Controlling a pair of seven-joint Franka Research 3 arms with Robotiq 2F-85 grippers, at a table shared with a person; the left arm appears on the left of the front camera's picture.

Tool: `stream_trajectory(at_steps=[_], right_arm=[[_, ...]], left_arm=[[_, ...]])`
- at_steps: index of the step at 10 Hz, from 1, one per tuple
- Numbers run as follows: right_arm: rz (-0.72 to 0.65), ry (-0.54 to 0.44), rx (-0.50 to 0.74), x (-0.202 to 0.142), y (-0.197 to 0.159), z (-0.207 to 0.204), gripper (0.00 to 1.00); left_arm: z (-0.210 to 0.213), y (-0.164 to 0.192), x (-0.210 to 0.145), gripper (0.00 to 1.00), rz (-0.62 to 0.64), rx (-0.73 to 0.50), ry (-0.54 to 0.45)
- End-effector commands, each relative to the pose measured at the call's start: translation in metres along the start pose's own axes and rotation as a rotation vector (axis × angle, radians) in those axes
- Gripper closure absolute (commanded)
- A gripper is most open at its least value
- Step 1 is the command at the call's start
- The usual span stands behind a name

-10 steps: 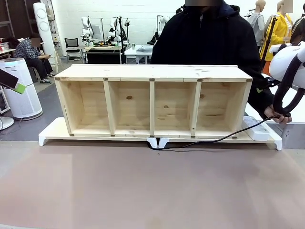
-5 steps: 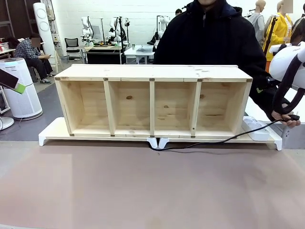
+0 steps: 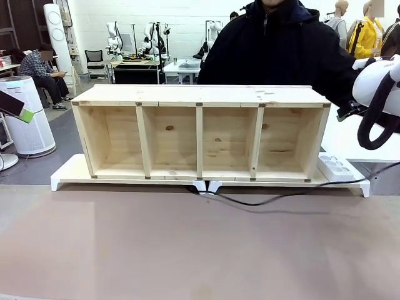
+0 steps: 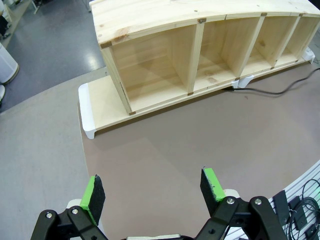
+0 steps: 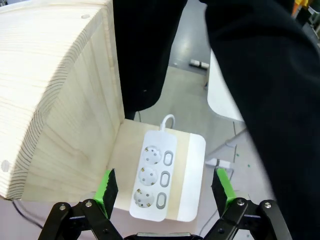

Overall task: Perform cable management.
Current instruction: Release the Power Cable when the human grasps it.

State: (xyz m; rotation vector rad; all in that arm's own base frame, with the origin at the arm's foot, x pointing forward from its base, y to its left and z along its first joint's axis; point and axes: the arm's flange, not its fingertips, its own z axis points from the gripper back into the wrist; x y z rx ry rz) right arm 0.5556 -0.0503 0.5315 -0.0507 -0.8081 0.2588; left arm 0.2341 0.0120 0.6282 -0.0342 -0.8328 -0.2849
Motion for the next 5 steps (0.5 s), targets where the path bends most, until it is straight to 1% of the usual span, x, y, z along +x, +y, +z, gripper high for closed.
stream_trajectory(at_steps=[1,5], right_arm=[[-0.001,0.008,0.003,-0.0012,-0.0001,-0.0010,0.02],[-0.001,0.008,0.003,-0.0012,-0.0001,-0.0010,0.02]], left_arm=[[-0.0003,0.0010,0.0009,0.00,0.006,0.001,-0.004],[-0.0003,0.0010,0.0009,0.00,0.006,0.001,-0.004]])
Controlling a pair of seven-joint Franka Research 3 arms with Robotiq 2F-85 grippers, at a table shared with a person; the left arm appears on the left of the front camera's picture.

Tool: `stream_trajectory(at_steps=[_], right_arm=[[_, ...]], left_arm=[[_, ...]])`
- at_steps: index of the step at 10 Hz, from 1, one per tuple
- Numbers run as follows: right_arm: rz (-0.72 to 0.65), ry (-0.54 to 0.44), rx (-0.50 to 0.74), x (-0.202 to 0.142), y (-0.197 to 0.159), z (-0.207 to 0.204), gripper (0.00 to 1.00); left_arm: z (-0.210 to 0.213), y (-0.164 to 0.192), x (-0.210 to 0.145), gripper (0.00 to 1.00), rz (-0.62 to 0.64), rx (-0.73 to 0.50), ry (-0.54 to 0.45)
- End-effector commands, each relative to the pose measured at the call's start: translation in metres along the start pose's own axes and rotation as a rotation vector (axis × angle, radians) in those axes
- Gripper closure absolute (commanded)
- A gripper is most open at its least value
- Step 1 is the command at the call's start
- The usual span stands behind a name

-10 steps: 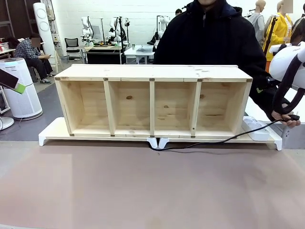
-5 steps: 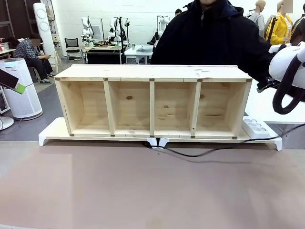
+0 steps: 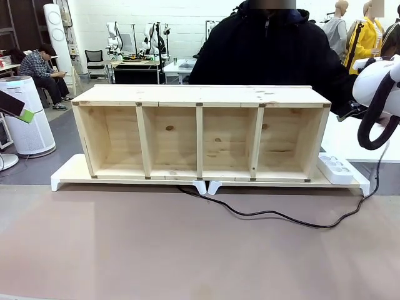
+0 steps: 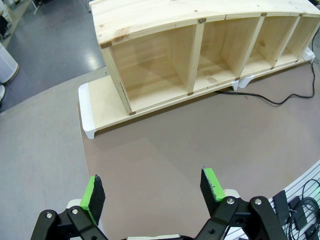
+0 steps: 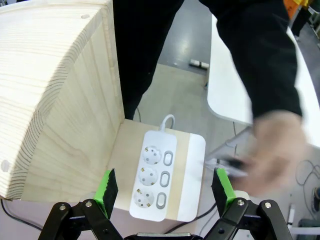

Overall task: Perform cable management.
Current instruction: Release the Power Cable when the human grasps it.

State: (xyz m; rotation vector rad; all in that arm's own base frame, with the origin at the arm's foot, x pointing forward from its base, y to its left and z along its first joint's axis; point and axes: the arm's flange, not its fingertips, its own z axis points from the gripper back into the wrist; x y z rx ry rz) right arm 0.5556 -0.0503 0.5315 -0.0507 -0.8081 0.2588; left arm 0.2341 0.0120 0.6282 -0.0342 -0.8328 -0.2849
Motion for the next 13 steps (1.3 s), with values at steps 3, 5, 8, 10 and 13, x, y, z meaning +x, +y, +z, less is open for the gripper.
stream_trajectory(at_steps=[3,5,8,10,13], right_arm=[[-0.001,0.007,0.003,-0.0012,-0.0001,-0.0010,0.02],[-0.001,0.007,0.003,-0.0012,-0.0001,-0.0010,0.02],[-0.001,0.007,0.003,-0.0012,-0.0001,-0.0010,0.02],[-0.001,0.007,0.003,-0.0012,-0.0001,-0.0010,0.02],[-0.001,0.007,0.003,-0.0012,-0.0001,-0.0010,0.02]], left_arm=[[-0.0003,0.0010,0.0009,0.00,0.006,0.001,-0.004],[-0.0003,0.0010,0.0009,0.00,0.006,0.001,-0.004],[-0.0003,0.0010,0.0009,0.00,0.006,0.001,-0.004],[-0.0003,0.0010,0.0009,0.00,0.006,0.001,-0.004],[-0.0003,0.0010,0.0009,0.00,0.006,0.001,-0.004]])
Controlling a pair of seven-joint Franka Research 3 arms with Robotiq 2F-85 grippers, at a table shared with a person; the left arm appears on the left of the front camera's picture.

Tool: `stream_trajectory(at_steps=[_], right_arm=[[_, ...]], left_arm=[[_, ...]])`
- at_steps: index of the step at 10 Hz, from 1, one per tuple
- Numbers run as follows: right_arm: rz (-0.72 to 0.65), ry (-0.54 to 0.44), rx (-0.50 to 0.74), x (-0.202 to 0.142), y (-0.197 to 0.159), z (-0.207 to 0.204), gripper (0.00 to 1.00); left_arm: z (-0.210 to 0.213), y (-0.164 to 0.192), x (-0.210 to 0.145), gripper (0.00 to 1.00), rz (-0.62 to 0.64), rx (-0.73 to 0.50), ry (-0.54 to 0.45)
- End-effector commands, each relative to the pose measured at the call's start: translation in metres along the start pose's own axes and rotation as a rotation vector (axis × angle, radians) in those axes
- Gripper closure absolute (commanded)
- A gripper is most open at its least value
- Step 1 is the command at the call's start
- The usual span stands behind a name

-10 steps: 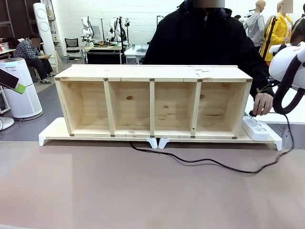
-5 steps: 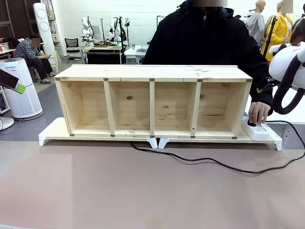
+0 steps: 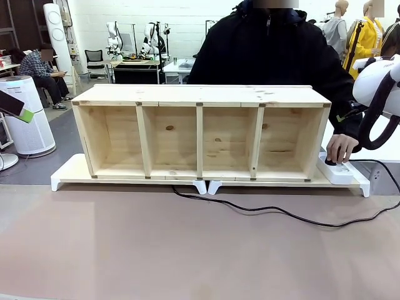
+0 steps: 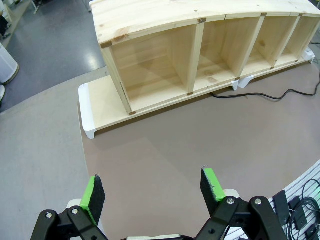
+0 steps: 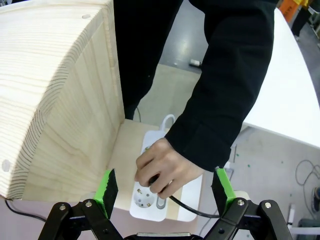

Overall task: Perform cable management.
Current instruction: Release the Power Cable when the human grasps it.

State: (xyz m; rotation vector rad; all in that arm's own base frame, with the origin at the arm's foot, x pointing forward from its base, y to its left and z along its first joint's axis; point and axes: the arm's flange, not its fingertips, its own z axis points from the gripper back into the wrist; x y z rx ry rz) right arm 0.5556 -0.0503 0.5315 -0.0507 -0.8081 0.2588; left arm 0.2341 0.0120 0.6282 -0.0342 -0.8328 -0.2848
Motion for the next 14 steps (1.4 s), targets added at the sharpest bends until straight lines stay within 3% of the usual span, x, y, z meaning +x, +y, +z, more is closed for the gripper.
stream_trajectory(at_steps=[1,14], right_arm=[[-0.001,0.007,0.003,-0.0012,-0.0001,-0.0010,0.02],[-0.001,0.007,0.003,-0.0012,-0.0001,-0.0010,0.02]], left_arm=[[-0.0003,0.0010,0.0009,0.00,0.006,0.001,-0.004],[-0.0003,0.0010,0.0009,0.00,0.006,0.001,-0.004]])
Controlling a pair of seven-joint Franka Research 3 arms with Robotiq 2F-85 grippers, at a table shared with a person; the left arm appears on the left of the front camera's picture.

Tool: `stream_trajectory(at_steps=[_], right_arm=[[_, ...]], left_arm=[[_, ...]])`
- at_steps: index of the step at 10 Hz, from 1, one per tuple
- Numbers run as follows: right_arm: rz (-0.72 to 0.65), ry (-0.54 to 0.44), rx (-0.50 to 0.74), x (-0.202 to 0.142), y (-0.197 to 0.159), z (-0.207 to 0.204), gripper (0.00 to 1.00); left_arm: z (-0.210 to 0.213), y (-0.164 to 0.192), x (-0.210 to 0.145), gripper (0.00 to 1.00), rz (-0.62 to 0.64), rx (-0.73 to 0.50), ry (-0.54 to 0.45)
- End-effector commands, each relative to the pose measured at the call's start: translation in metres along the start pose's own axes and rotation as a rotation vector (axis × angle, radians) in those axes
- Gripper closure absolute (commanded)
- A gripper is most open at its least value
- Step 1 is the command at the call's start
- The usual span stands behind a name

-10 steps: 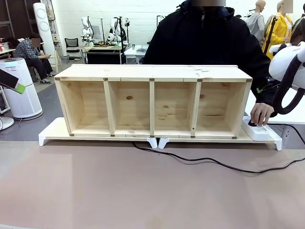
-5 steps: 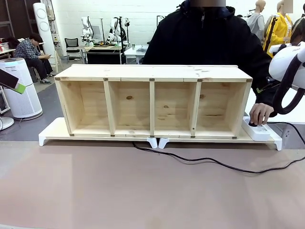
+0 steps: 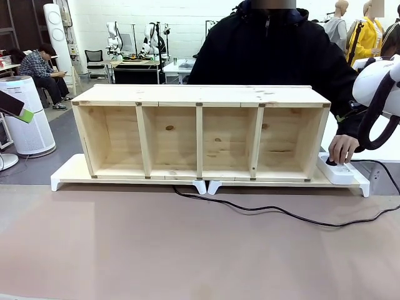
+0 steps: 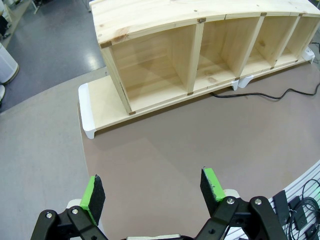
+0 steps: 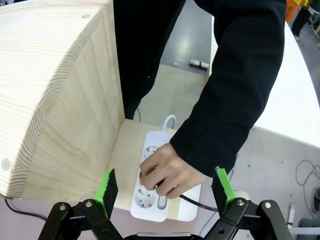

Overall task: Perform cable management.
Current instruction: Release the Power Cable when the human grasps it.

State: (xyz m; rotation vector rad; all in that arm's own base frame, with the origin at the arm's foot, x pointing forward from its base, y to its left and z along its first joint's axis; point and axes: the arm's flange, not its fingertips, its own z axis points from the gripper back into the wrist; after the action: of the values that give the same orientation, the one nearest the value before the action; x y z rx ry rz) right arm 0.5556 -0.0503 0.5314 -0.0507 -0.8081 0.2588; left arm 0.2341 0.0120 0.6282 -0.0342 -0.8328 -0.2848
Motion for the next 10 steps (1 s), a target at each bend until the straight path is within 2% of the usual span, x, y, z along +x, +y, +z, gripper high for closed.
stream_trajectory(at_steps=[1,10], right_arm=[[-0.001,0.007,0.003,-0.0012,-0.0001,-0.0010,0.02],[-0.001,0.007,0.003,-0.0012,-0.0001,-0.0010,0.02]], left_arm=[[-0.0003,0.0010,0.0009,0.00,0.006,0.001,-0.004],[-0.0003,0.0010,0.0009,0.00,0.006,0.001,-0.004]])
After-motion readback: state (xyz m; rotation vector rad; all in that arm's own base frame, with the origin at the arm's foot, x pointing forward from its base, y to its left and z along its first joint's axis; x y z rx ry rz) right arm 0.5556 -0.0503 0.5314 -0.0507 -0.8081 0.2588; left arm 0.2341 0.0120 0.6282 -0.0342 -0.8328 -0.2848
